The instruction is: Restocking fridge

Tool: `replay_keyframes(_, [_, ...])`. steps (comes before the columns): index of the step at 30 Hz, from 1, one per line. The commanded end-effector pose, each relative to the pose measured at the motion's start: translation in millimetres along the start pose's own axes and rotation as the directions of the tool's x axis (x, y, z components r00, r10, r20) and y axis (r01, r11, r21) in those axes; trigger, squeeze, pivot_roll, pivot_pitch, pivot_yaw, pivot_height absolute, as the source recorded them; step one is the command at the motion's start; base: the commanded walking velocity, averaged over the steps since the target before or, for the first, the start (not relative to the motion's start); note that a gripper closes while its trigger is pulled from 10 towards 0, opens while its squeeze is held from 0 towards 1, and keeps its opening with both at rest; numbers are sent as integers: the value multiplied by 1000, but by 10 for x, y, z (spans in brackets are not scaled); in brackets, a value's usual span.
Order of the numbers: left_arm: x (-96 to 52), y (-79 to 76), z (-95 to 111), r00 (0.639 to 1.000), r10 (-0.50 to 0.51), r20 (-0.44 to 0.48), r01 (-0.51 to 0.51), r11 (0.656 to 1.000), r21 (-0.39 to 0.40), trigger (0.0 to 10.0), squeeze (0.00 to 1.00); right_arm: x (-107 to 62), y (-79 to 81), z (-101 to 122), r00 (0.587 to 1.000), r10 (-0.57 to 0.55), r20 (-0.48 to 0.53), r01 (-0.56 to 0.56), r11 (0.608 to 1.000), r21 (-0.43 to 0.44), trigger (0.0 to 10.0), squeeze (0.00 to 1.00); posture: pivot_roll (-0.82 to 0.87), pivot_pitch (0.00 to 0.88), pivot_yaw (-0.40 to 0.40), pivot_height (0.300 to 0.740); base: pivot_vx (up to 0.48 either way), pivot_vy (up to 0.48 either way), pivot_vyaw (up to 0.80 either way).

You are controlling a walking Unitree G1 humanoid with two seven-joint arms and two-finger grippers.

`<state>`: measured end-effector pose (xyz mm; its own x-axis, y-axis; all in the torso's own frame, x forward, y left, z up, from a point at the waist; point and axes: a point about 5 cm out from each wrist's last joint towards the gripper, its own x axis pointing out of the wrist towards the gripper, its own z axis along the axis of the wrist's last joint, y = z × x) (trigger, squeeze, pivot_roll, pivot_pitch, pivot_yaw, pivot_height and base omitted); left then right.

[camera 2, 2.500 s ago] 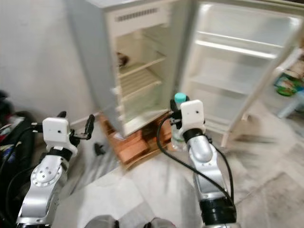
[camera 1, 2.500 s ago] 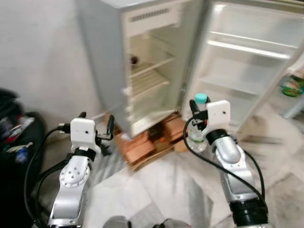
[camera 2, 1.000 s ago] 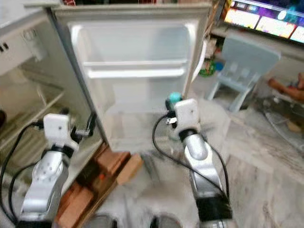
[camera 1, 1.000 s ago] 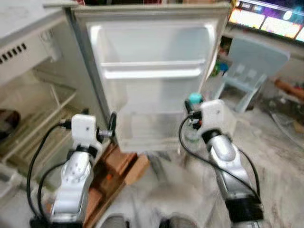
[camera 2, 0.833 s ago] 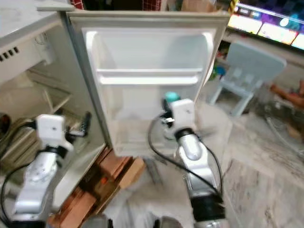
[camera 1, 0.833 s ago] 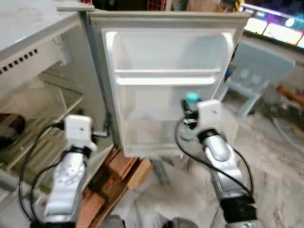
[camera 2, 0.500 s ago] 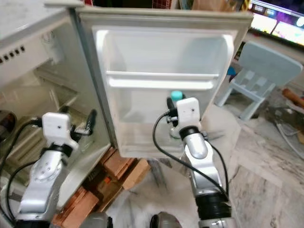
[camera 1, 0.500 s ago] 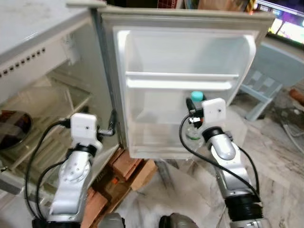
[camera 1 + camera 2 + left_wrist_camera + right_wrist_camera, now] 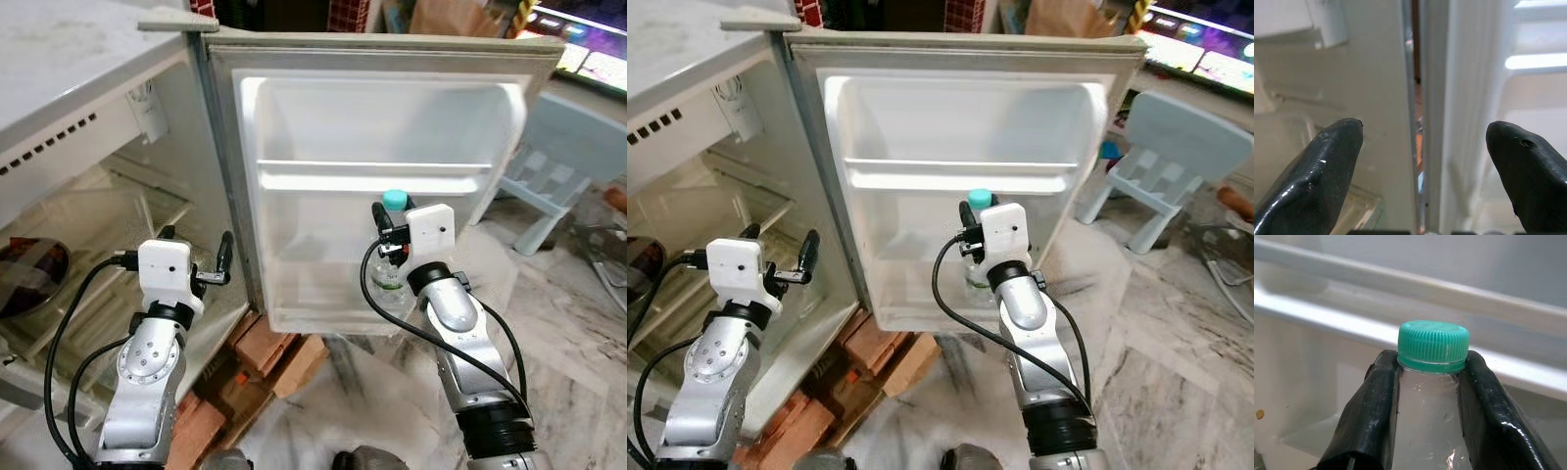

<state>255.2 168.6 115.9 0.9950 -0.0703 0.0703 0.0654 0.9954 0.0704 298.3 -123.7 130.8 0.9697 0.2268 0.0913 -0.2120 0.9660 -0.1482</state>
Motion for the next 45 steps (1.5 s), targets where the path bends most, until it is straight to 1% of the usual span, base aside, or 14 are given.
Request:
replay_keyframes(1, [-25, -1, 10, 1000, 3, 2, -3, 1000, 0, 10000, 0, 0, -19, 55, 1000, -5, 26, 6, 1000, -13, 10000, 0, 122, 74, -45, 740, 0, 0, 0])
replay_keyframes(4, [-31, -3, 7, 1000, 6, 0, -6, 1000, 1, 10000, 0, -6, -17, 43, 1000, -3, 17, 3, 1000, -13, 10000, 0, 122, 75, -45, 740, 0, 0, 0])
replay_keyframes(6, [-33, -3, 5, 1000, 9, -2, -9, 1000, 0, 10000, 0, -8, -16, 38, 1000, -2, 12, 3, 1000, -12, 10000, 0, 122, 76, -45, 732, 0, 0, 0])
replay_keyframes(8, [-34, 13, -18, 999, 29, -19, -30, 1000, -10, 10000, 0, -10, -19, 36, 1000, -2, 13, 2, 1000, -8, 10000, 0, 121, 77, -46, 712, 0, 0, 0])
replay_keyframes(9, [-34, 13, -18, 999, 29, -19, -30, 1000, -10, 10000, 0, -10, -19, 36, 1000, -2, 13, 2, 1000, -8, 10000, 0, 121, 77, -46, 712, 0, 0, 0])
replay_keyframes(10, [-35, 20, -23, 999, 38, -24, -38, 999, -13, 10000, 0, -11, -19, 36, 1000, -2, 14, 3, 1000, -6, 10000, 0, 120, 78, -46, 702, 0, 0, 0])
replay_keyframes(13, [-33, 29, -28, 999, 46, -30, -46, 999, -17, 10000, 0, -10, -19, 36, 1000, -2, 14, 2, 1000, -6, 10000, 0, 120, 79, -47, 687, 0, 0, 0])
replay_keyframes(18, [-36, 44, -37, 998, 56, -38, -57, 998, -17, 10000, 0, -2, -15, 42, 1000, 2, 18, -2, 1000, -7, 10000, 0, 122, 82, -47, 649, 0, 0, 0])
replay_keyframes(20, [-37, 50, -40, 998, 51, -41, -52, 998, -29, 10000, 0, 1, -16, 44, 1000, 2, 17, -1, 1000, -8, 10000, 0, 122, 82, -47, 649, 0, 0, 0])
replay_keyframes(23, [-35, 57, -36, 998, 53, -40, -54, 998, -24, 10000, 0, 4, -17, 47, 1000, 2, 19, -2, 1000, -9, 10000, 0, 122, 82, -47, 649, 0, 0, 0])
replay_keyframes(27, [-35, 60, -14, 998, 48, -28, -48, 999, 0, 10000, 0, 8, -29, 38, 1000, -1, 17, 1, 1000, -12, 10000, 0, 122, 84, -46, 649, 0, 0, 0])
replay_keyframes(30, [-39, 49, 0, 999, 30, -17, -30, 1000, -7, 10000, 0, 7, -32, 38, 1000, -2, 17, 2, 1000, -13, 10000, 0, 122, 85, -45, 649, 0, 0, 0])
replay_keyframes(32, [-45, 49, 9, 1000, 27, -11, -27, 1000, 9, 10000, 0, 3, -30, 39, 1000, -1, 17, 2, 1000, -13, 10000, 0, 121, 86, -46, 649, 0, 0, 0])
replay_keyframes(45, [-57, 45, 1, 1000, 23, -8, -23, 1000, 19, 10000, 0, 29, -71, 50, 1000, -3, 22, 4, 1000, -22, 10000, 0, 120, 89, -49, 649, 432, 0, 0])
